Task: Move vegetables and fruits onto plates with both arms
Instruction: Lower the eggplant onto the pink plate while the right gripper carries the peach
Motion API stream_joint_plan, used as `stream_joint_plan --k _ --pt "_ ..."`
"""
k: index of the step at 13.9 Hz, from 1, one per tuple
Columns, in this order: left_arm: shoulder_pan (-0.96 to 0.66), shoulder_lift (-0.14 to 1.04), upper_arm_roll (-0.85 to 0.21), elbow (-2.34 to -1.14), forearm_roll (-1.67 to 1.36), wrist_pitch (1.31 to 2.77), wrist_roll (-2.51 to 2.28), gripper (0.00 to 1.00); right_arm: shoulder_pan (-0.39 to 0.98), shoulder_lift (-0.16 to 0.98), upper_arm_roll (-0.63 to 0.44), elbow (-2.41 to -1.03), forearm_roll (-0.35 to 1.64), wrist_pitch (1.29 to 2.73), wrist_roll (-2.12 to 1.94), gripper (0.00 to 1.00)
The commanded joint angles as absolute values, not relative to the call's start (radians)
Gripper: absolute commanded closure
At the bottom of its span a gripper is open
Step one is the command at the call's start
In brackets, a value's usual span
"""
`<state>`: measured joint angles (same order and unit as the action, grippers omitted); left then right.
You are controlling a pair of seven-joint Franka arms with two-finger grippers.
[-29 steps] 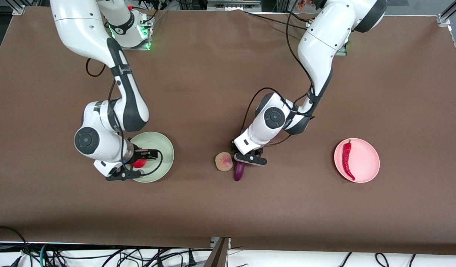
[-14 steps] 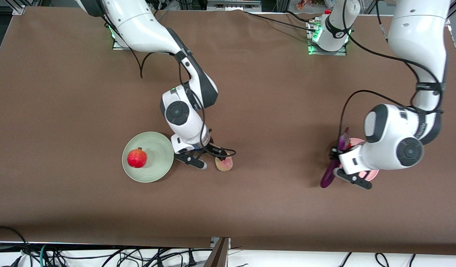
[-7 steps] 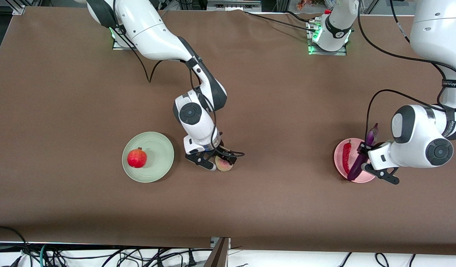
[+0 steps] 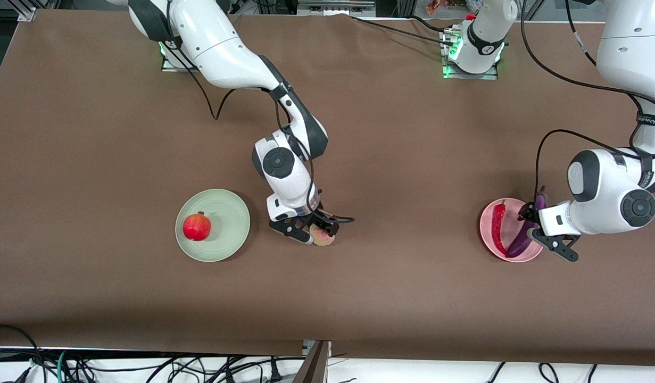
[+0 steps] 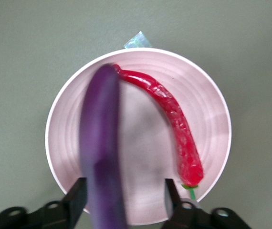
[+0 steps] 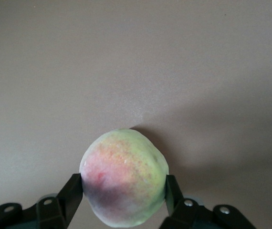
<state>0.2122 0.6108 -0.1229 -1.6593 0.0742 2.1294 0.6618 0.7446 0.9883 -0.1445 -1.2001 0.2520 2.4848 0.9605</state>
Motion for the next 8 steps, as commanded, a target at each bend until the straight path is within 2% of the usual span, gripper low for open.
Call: stream_joint_plan --k 1,4,8 --pt "0.224 0.554 -0.150 -1.698 0.087 2.128 0.696 0.00 0.736 0.986 -0.149 -1.172 0.235 2.458 0.951 0.78" --pt "0.212 0.505 -0.201 -1.684 0.083 2.077 0.611 0.00 0.706 0.921 -0.152 -1.172 0.242 2.315 0.856 0.79" --pt "0.144 0.445 -0.274 -1.612 0.094 1.854 0.230 0.00 0.588 0.786 -0.153 -1.230 0.247 2.085 0.555 0.79"
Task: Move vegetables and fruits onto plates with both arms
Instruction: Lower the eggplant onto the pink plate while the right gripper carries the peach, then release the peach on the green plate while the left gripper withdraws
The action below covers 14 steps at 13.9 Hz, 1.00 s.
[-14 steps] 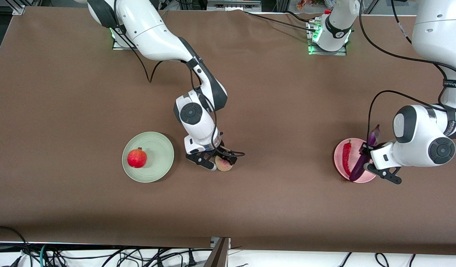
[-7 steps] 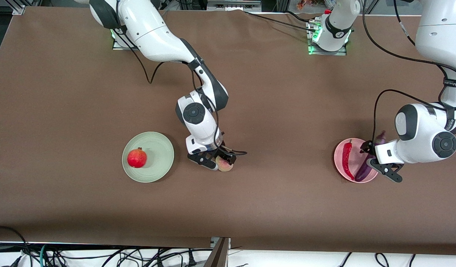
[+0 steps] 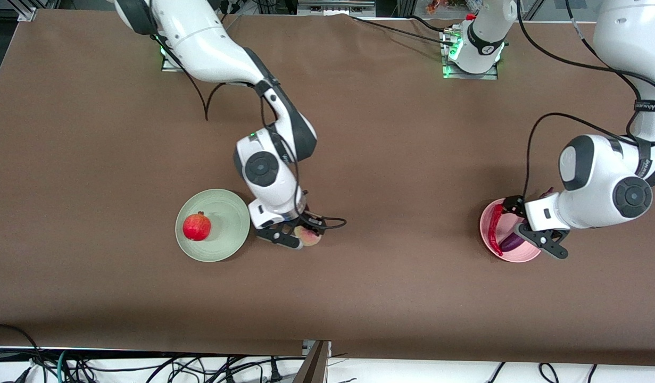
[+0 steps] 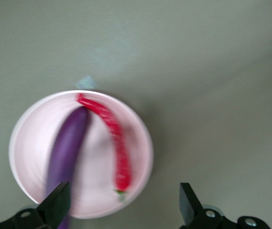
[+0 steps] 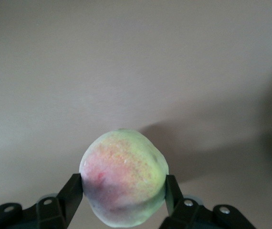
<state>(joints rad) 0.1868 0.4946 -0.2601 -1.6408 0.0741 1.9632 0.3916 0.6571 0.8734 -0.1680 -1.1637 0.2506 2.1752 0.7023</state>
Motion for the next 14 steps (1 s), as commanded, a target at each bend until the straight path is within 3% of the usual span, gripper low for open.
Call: stream_joint_plan --k 1,5,8,9,10,11,14 --pt "0.115 0.431 -0.275 -1.582 0.094 1.789 0.160 0.00 0.554 0.746 -0.153 -1.283 0.248 2.073 0.454 0.79" --pt "0.088 0.364 -0.273 -1.415 0.095 1.580 0.134 0.00 0.457 0.612 -0.153 -1.529 0.250 2.135 0.184 0.78" --pt "0.046 0.131 -0.195 -1.500 0.074 1.589 0.080 0.00 0.445 0.578 -0.155 -1.675 0.252 2.258 0.130 0.70" --pt "-0.036 0.050 -0.111 -1.569 0.074 1.592 0.028 0.00 0.440 0.575 -0.153 -1.707 0.252 2.290 0.130 0.62" --pt "-0.082 -0.004 -0.053 -1.638 0.074 1.607 -0.029 0.00 0.440 0.574 -0.155 -1.726 0.252 2.315 0.130 0.36" --pt "-0.083 -0.018 -0.040 -1.667 0.071 1.620 -0.023 0.00 0.440 0.575 -0.155 -1.726 0.252 2.319 0.132 0.00" --pt "-0.081 -0.025 -0.044 -1.660 0.046 1.635 0.008 0.00 0.439 0.549 -0.155 -1.717 0.253 2.296 0.140 0.00"
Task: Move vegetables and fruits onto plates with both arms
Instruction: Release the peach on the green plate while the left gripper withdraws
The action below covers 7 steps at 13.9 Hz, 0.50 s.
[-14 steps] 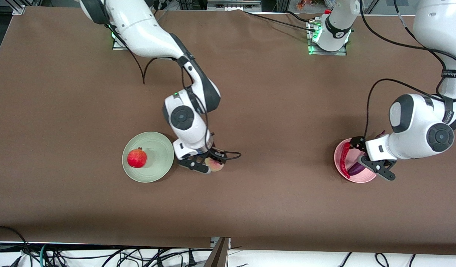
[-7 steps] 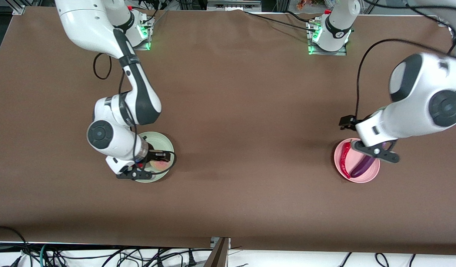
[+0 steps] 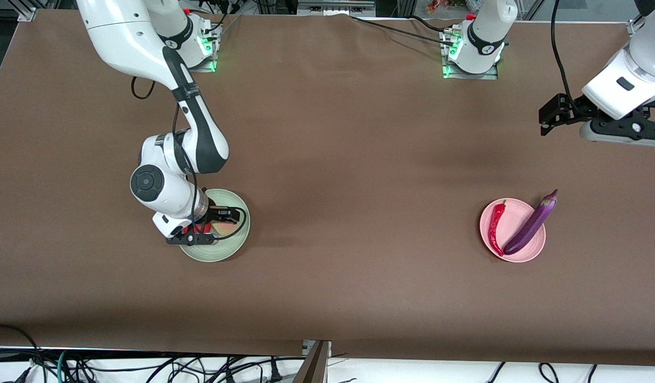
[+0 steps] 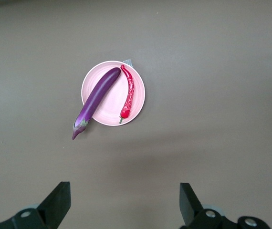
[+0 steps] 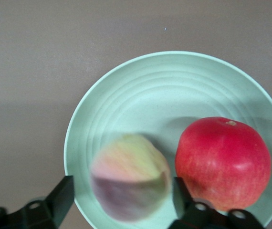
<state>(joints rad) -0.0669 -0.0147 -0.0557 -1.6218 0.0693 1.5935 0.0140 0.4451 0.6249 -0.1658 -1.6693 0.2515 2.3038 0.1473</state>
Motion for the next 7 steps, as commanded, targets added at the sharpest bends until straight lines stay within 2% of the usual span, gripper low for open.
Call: stream_joint_plan --k 1,3,7 --pt "-0.059 -0.029 -0.043 -1.673 -0.010 1.663 0.012 0.00 0.439 0.534 -0.156 -1.710 0.253 2.275 0.138 0.00" --pt "-0.023 -0.092 -0.044 -1.762 -0.045 1.747 0.050 0.00 0.439 0.490 -0.166 -1.694 0.253 2.218 0.140 0.00" --pt "-0.034 -0.089 -0.051 -1.764 0.043 1.752 0.046 0.00 0.439 0.341 -0.204 -1.690 0.245 2.107 0.141 0.00"
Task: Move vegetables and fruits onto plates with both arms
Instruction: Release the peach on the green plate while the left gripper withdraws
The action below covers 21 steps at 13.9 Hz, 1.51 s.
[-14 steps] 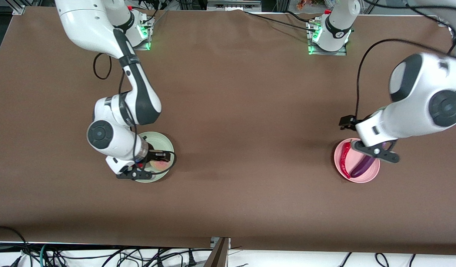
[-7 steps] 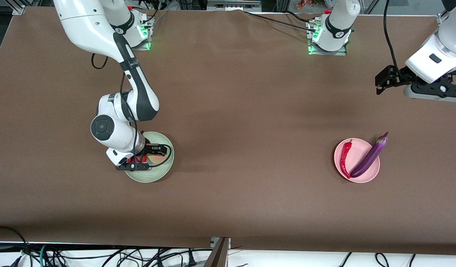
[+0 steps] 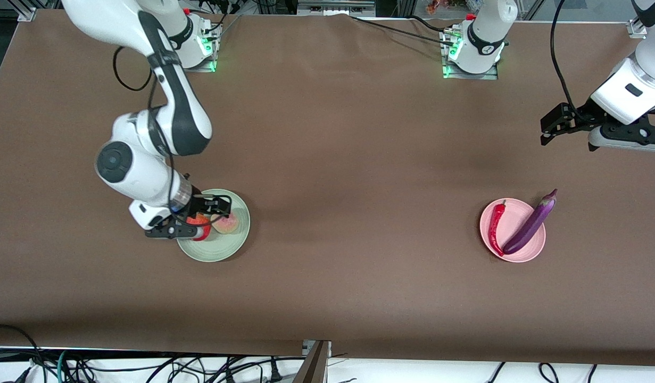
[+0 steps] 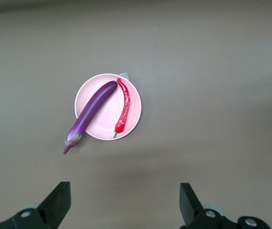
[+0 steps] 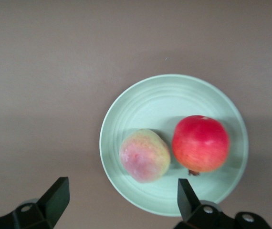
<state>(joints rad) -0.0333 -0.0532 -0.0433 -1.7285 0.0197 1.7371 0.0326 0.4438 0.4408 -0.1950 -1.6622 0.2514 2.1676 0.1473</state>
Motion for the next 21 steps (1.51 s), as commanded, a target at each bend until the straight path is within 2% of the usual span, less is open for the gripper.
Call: stream_joint_plan --k 1,3,8,10,12,15,21 --pt "-0.035 -0.083 -0.058 -1.752 0.043 1.747 0.046 0.00 0.439 0.292 -0.219 -1.690 0.241 2.039 0.146 0.00" --pt "-0.034 -0.071 -0.061 -1.743 0.037 1.747 0.044 0.00 0.439 0.198 -0.248 -1.689 0.198 1.915 0.155 0.00" --pt "-0.023 -0.064 -0.058 -1.738 0.031 1.744 0.048 0.00 0.440 -0.027 -0.245 -1.681 0.043 1.643 0.147 0.00" --pt "-0.023 -0.063 -0.058 -1.726 0.031 1.723 0.046 0.00 0.439 -0.052 -0.253 -1.672 0.038 1.608 0.137 0.00" --pt "-0.021 -0.058 -0.057 -1.723 0.031 1.717 0.052 0.00 0.411 -0.029 -0.236 -1.648 0.038 1.605 0.094 0.00" --pt "-0.021 -0.057 -0.055 -1.718 0.031 1.715 0.052 0.00 0.237 -0.028 -0.094 -1.647 0.048 1.601 0.083 0.00" --pt "-0.021 -0.055 -0.052 -1.715 0.031 1.713 0.052 0.00 0.225 -0.031 -0.092 -1.646 0.044 1.601 0.069 0.00"
